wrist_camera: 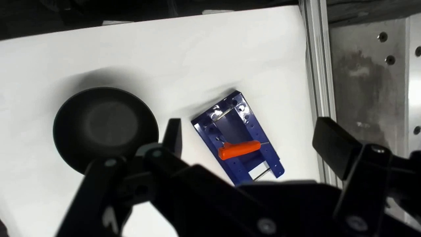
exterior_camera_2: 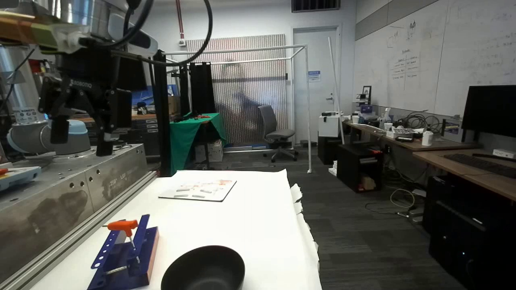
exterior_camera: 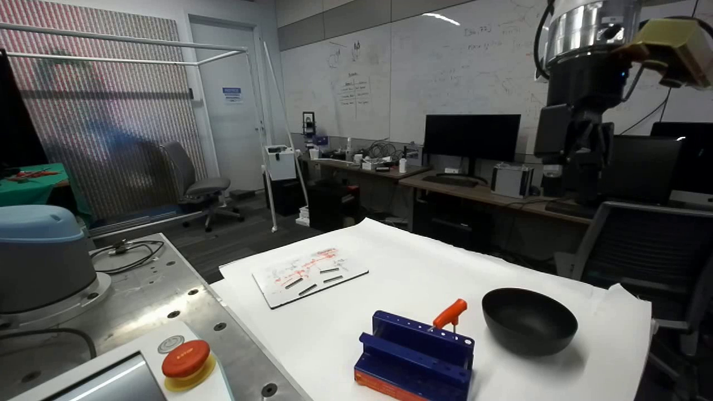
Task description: Put the red object in the bowl
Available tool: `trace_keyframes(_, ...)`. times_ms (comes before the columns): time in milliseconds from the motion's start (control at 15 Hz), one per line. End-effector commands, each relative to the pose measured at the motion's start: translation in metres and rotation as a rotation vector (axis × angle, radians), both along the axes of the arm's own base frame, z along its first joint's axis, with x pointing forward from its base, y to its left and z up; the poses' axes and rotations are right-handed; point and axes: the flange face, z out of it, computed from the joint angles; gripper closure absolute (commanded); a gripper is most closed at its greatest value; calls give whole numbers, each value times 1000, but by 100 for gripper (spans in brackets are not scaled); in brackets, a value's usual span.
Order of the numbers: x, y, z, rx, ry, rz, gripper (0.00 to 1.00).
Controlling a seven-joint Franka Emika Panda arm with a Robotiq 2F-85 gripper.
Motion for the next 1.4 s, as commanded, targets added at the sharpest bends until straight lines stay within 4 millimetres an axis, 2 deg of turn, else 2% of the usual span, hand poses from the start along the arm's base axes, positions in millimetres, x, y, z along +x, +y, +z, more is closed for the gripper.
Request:
trace_keyframes(0,35,37,-20,-101,25,-144,0)
trace_keyframes(67,42,45,-28,-125,37,-165,0)
trace_keyframes(267,69,67,-71,-201,102,-266,0)
trace_keyframes(533,102,78,-128,-278,165,-389,0)
trace_keyframes(667,116,83,-150,-281,170,-419,0)
trace_keyframes(1067,136,88,-190,-306,227,-480,0)
trace_keyframes(1333,140,91,-203,-322,252,-496,1)
